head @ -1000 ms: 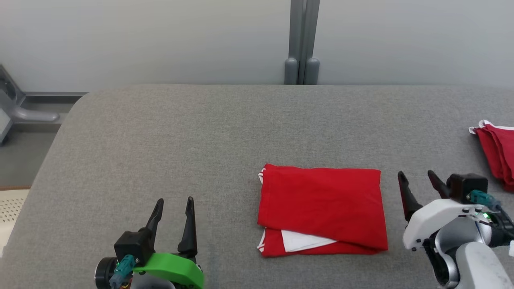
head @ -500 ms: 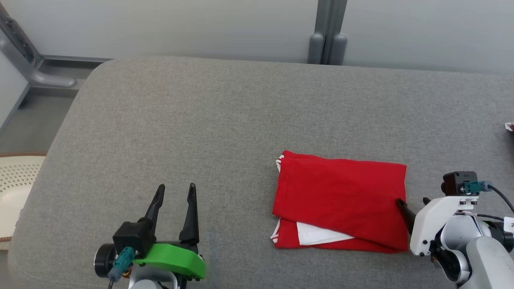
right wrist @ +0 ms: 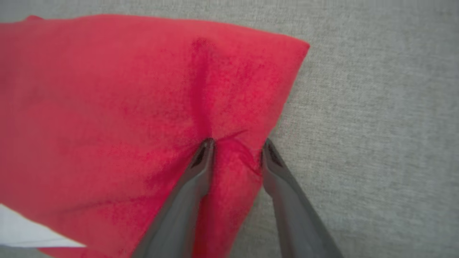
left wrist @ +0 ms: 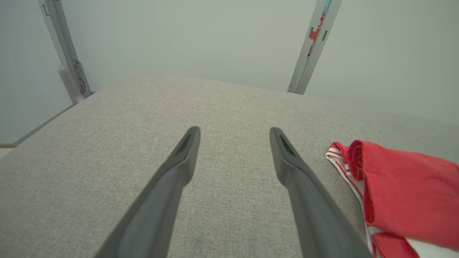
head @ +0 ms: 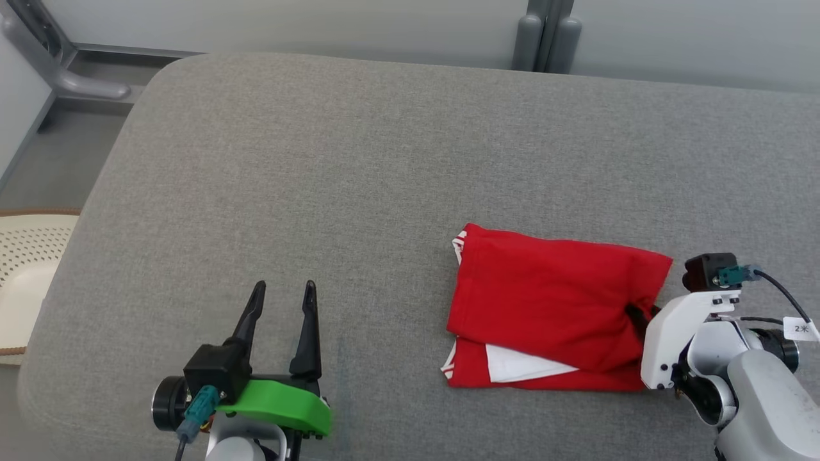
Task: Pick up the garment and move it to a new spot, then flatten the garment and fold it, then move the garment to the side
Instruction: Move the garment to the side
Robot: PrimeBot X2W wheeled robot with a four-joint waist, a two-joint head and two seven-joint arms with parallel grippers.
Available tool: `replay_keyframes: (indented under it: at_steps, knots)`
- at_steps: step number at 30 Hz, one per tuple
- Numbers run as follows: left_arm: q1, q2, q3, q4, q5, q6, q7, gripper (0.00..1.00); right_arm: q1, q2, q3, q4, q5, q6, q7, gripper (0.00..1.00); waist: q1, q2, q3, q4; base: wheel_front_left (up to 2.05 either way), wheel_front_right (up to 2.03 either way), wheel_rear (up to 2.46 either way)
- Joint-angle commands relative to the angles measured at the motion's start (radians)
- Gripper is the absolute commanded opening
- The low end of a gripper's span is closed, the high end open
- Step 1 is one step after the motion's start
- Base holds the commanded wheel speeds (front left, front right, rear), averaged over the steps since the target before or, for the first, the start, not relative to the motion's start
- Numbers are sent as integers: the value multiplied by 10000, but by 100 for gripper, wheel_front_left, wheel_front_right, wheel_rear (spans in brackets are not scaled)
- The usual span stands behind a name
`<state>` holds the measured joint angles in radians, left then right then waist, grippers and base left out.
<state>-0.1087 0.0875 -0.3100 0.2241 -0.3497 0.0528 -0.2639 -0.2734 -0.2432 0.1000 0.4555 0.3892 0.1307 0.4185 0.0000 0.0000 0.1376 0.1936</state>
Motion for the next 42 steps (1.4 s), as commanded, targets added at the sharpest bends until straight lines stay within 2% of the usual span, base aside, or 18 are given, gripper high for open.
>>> replay_keyframes:
  at_steps: [1,6,15,20,24,31,42]
  knots:
    - [-178,42,-66,-70,119,-37,1,100,-115,-149,117,79,43,-6,-130,0,0,0,8,-214,0,0,0]
    - [-258,-27,-339,-201,198,-118,0,100,-459,-659,110,-105,28,-12,-594,0,0,0,127,-1009,0,0,0]
    - [-536,116,-475,-524,345,-58,50,100,-1156,-1657,214,-737,-157,-11,-859,0,0,0,820,-3936,0,0,0]
    - [-882,271,-569,-734,498,-89,251,100,-1509,-1615,60,-1017,-186,-11,-1025,0,0,0,1209,-5351,0,0,0]
    - [-1101,374,-630,-849,559,-111,451,100,-1755,-1398,46,-1054,-185,-11,-1285,0,0,0,1394,-5952,0,0,0]
    - [-1172,535,-616,-1024,603,-13,631,100,-2362,-1019,138,-744,-381,-11,-1759,0,0,0,1575,-5972,0,0,0]
    - [-1112,457,-569,-970,383,81,445,100,-4518,-929,-291,916,-1019,-11,-2137,0,0,0,1497,-4654,0,0,0]
